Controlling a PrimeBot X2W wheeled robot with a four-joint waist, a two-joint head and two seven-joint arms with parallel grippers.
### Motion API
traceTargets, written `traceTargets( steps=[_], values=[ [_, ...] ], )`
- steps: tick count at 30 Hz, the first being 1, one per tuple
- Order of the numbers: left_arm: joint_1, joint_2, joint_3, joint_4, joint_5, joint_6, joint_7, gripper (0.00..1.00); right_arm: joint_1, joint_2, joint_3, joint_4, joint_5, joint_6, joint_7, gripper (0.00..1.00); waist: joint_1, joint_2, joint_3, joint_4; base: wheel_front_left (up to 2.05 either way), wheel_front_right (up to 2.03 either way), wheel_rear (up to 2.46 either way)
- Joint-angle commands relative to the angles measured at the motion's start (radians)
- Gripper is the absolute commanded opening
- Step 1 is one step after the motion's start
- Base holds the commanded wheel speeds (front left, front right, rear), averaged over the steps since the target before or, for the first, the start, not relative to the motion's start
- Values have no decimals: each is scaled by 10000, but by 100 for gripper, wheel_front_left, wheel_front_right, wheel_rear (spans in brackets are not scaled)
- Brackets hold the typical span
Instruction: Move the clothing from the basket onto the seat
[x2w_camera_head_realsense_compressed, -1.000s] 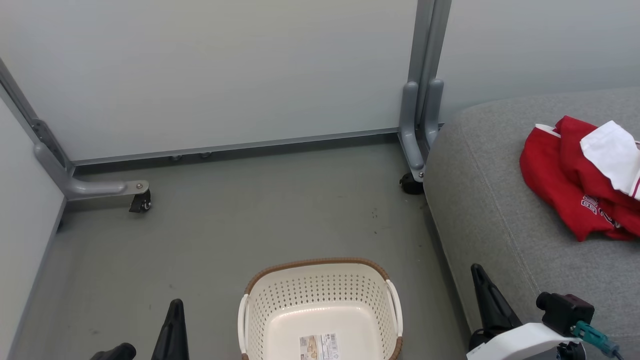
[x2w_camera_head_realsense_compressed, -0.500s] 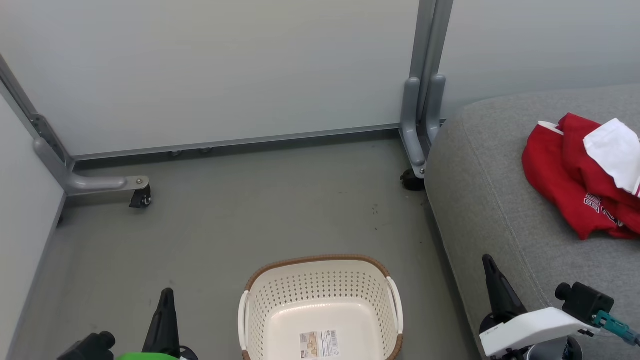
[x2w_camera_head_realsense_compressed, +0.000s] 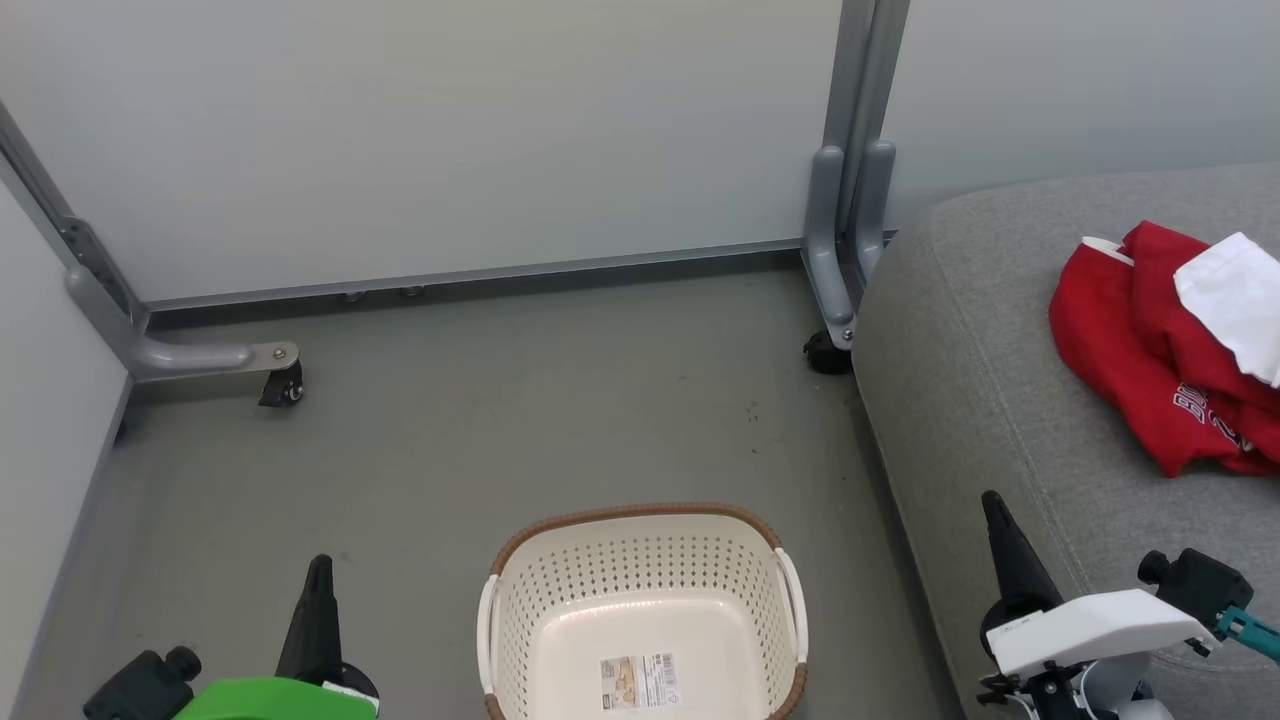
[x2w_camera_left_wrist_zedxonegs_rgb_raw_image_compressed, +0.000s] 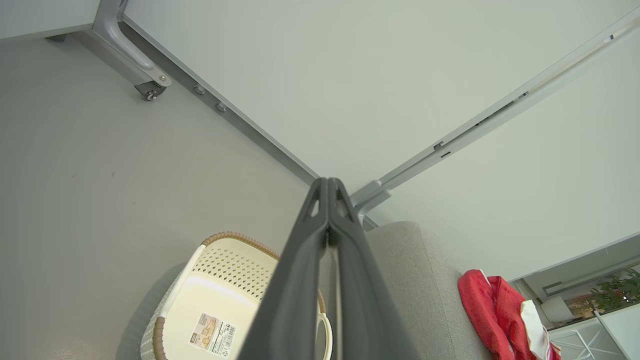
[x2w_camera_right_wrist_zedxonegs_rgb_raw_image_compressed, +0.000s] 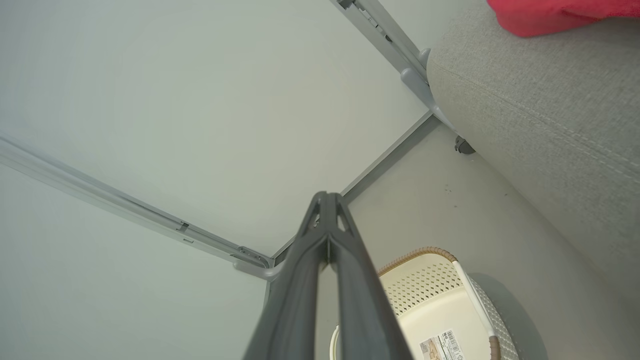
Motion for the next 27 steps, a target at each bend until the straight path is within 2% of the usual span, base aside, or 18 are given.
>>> traceTargets(
  steps=[1,27],
  values=[
    [-334,108,100,-44,-349,-92,51,0,-256,-64,-85,-58,339,5,59,0,0,0,12,5,0,0,0],
    [-1048,123,592,372,-3277,-397,789,0,-735,-77,-633,183,3309,4,796,0,0,0,236,68,0,0,0]
  ],
)
